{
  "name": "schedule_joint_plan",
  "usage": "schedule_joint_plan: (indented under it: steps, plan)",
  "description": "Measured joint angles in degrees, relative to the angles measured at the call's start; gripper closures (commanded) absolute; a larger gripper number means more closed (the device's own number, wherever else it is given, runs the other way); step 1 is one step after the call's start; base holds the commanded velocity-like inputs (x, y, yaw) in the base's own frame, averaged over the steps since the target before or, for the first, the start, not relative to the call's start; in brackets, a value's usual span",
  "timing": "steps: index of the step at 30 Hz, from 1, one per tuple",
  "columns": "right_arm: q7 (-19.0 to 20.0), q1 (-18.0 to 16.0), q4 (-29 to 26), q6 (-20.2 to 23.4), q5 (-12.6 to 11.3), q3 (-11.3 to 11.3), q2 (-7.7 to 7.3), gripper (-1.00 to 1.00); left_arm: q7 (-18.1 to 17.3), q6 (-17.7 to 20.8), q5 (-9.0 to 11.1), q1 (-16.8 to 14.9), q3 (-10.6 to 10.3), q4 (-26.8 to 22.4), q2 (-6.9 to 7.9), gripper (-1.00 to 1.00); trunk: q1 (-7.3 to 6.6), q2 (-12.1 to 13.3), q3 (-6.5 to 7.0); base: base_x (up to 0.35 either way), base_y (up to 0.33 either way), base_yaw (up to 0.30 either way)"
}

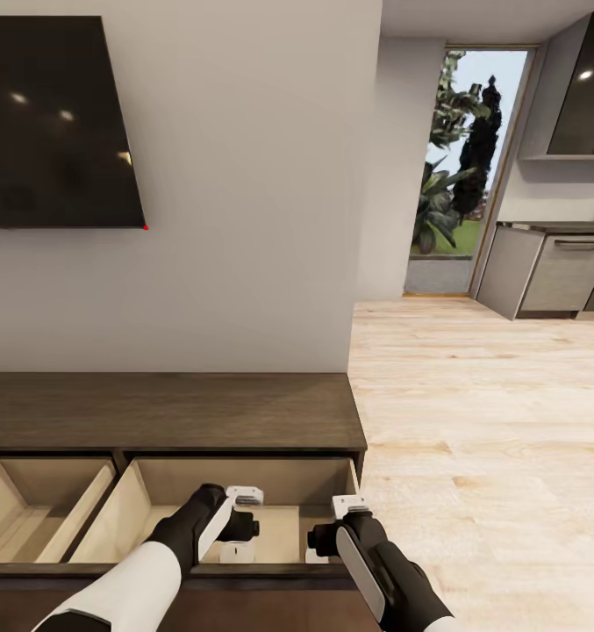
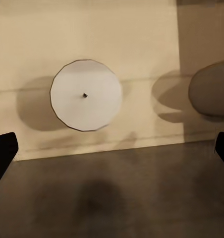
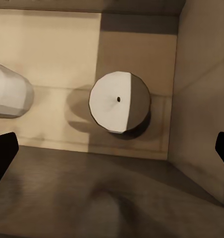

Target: Place each of the two pumpkins and all three candles from the living room inside a cabinet in the living room (use any cabinet), then make sure every cabinet is closed, and position the cauldron so it is next to a table in the living room.

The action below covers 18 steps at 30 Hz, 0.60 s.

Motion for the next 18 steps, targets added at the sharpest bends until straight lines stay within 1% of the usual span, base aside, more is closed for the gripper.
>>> schedule_joint_plan:
  steps: [2, 8, 18]
  plan:
    - [0.00, 0.00, 0.00, 0.00, 0.00, -0.01, -0.02, -1.00, 0.00, 0.02, 0.03, 0.04, -0.01, -0.63, 0.01, -1.00, 0.00, 0.00, 0.00, 0.000, 0.000, 0.000]
    - [0.00, 0.00, 0.00, -0.01, 0.00, -0.02, -0.04, -1.00, -0.04, 0.09, 0.07, 0.13, -0.03, -1.80, 0.03, -1.00, -1.31, 2.39, 1.07, 0.000, 0.000, 0.000]
    - [0.00, 0.00, 0.00, -0.08, 0.00, 0.05, 0.03, -1.00, 0.05, 0.20, 0.07, 0.14, 0.11, -1.55, 0.03, -1.00, -3.51, 6.40, 2.87, 0.000, 0.000, 0.000]
